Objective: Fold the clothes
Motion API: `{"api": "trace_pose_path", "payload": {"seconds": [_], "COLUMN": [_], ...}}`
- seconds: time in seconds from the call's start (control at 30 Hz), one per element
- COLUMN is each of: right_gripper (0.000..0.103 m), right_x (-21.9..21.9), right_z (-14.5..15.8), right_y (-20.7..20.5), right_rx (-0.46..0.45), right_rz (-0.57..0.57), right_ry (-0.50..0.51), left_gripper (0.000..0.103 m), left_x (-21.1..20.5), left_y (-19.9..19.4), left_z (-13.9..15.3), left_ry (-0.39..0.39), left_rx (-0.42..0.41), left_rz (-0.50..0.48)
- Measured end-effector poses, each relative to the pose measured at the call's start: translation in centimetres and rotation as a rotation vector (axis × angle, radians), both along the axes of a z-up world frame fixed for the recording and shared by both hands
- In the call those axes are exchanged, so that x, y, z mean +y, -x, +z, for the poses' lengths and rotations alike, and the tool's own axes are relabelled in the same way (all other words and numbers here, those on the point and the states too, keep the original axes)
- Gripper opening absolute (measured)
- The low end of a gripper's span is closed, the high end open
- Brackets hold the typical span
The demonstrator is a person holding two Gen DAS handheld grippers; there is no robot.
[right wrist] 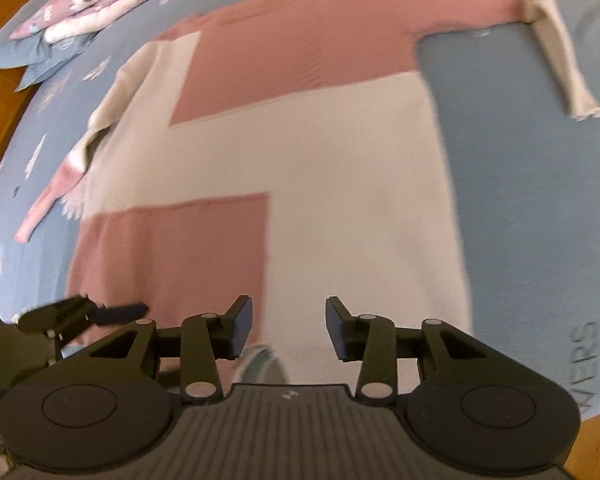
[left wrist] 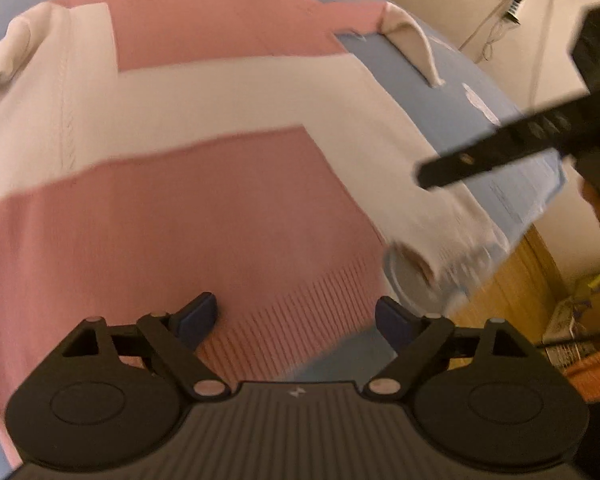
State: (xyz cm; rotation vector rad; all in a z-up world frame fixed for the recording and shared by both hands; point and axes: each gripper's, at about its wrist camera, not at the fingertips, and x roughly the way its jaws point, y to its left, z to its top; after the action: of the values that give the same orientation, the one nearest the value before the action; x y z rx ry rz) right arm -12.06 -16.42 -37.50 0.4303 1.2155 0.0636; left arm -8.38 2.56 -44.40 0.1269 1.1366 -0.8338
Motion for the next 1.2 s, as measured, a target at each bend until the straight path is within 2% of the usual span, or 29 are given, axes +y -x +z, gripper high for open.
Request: {"api": "trace_pose_path", "payload": {"seconds": [0.17,0.3,0.33,0.47,0.53,0.63,0.7,0.77,0.87,0.97,1.1,1.2], "right_gripper": [0.046,0.054,0.057,0.058,0.059,0.061,0.061,0.06,0.059,0.059,0.061,0.065], "right_x": [1.8,2.2,2.1,2.1,2.3,2.4,2.2,1.8,0.3,-0.1,0.7,1.5], "right_z": [-0.4,0.0,-0.3,-2.1,-3.3,-5.8,-6.7,-7.2,-7.3,-6.9,-5.8,-4.4], "right_y": [-1.0,-2.4,-3.1,-6.4,-7.7,-8.4,-7.3,-5.7,-2.0,0.0,-0.8,-2.8], "right_rx": [0.011,-0.049,-0.07,-0.123,-0.139,-0.104,-0.066,-0.046,-0.012,0.02,0.07,0.009], "right_rz": [0.017,-0.007,-0.027,-0.108,-0.144,-0.197,-0.209,-0.209,-0.268,-0.284,-0.26,-0.204], "right_ry": [-0.032,-0.095,-0.134,-0.324,-0.402,-0.52,-0.52,-0.5,-0.535,-0.522,-0.465,-0.45], "left_gripper": [0.086,0.086,0.086,0.086,0.086,0.086,0.087,0.087,0.087,0.087,0.087,0.087], "left_x": [1.6,3.6,4.2,5.5,6.2,7.2,8.1,8.9,10.6,11.4,10.5,11.0], "left_y": [-0.8,-3.8,-4.9,-8.7,-10.2,-10.8,-9.6,-8.0,-5.6,-4.0,-4.8,-6.9], "left_z": [1.2,3.6,3.9,3.0,1.5,-1.6,-1.7,-2.1,-2.2,-1.8,-0.5,1.6], "left_ry": [0.017,0.088,0.118,0.208,0.258,0.302,0.332,0.338,0.367,0.378,0.301,0.312], "left_rx": [0.061,0.012,0.013,0.027,0.106,0.262,0.241,0.259,0.286,0.295,0.322,0.212], "left_rz": [0.044,0.141,0.172,0.272,0.314,0.379,0.393,0.389,0.418,0.444,0.442,0.419]}}
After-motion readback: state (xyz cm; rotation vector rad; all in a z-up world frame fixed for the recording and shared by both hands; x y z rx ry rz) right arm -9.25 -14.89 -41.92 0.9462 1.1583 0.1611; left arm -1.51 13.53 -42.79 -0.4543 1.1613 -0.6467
